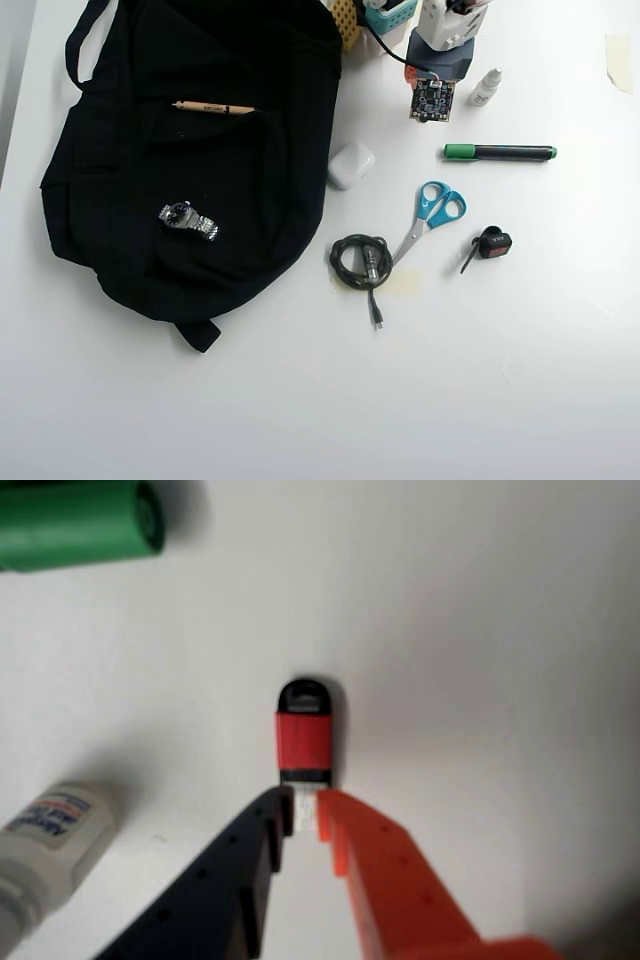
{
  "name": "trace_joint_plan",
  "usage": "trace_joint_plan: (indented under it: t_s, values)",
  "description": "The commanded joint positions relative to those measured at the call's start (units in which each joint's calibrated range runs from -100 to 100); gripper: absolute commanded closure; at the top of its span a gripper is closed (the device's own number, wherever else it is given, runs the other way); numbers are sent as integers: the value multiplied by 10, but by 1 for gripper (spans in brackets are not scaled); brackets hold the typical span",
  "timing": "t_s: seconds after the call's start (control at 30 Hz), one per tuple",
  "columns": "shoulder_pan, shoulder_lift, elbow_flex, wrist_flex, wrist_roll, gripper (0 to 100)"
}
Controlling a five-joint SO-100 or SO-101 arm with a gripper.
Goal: Put the usb stick into the black bag
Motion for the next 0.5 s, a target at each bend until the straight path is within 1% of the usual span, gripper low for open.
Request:
trace_joint_plan:
  t_s: [0.0, 0.13, 0.47]
  values:
    - [-5, -1, -21, -7, 1, 88]
    - [-2, -1, -18, -7, 3, 86]
    - [1, 0, -13, -29, 3, 86]
